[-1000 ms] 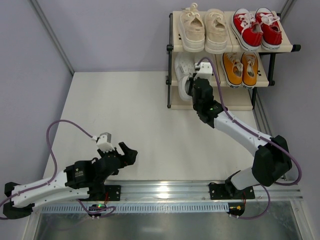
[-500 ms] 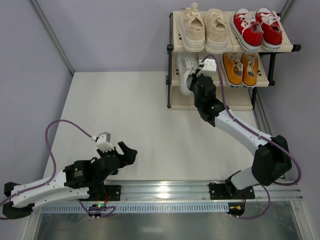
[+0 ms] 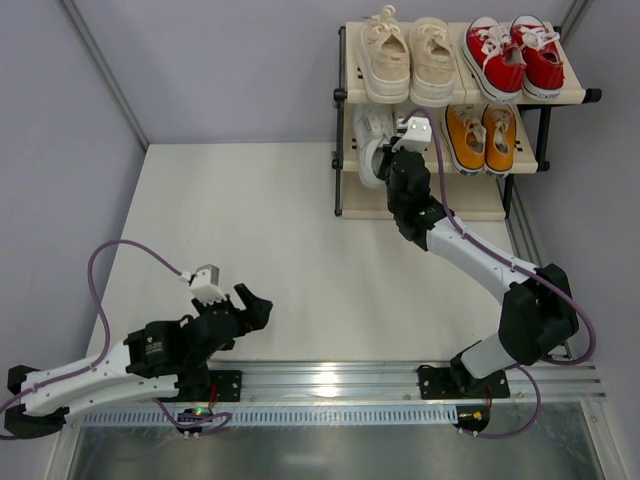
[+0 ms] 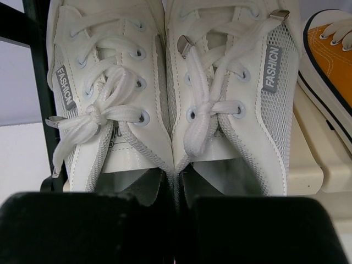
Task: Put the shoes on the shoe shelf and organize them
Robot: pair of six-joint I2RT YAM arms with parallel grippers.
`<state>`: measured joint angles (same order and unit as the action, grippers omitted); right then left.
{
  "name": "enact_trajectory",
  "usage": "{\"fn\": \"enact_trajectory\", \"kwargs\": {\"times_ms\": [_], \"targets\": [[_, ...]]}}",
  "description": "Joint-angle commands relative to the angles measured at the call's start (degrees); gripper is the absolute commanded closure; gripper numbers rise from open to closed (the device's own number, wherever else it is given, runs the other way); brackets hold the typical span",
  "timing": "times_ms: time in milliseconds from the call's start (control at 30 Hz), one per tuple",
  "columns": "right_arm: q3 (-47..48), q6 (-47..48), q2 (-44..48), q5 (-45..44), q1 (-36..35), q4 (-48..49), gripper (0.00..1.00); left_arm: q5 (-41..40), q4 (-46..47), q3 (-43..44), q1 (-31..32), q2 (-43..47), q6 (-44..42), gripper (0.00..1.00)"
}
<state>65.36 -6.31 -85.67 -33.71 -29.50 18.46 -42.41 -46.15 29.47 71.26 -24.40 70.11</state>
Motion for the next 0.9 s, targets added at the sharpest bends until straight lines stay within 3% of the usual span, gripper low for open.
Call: {"fn": "enact_trajectory", "kwargs": {"times_ms": [0, 233, 367, 867], "targets": [[2.31, -1.25, 0.94, 0.32, 0.4, 12.22, 0.96, -1.36, -0.69, 1.64, 0.19, 0.93, 0.64, 0.09], [2.31, -0.99, 0.77, 0.58, 0.49, 12.74, 0.8, -1.53, -1.31, 1.73, 0.19, 1.38, 0.65, 0.09], [2.31, -0.9, 0.77, 1.37, 0.49, 13.01, 0.57, -1.71, -1.66, 1.55, 0.28, 1.73, 0.73, 0.09], [0.82, 0.24, 3.31, 3.13, 0.49, 14.24, 0.38, -1.53, -2.45, 1.73, 0.19, 2.52, 1.35, 0.09]]}}
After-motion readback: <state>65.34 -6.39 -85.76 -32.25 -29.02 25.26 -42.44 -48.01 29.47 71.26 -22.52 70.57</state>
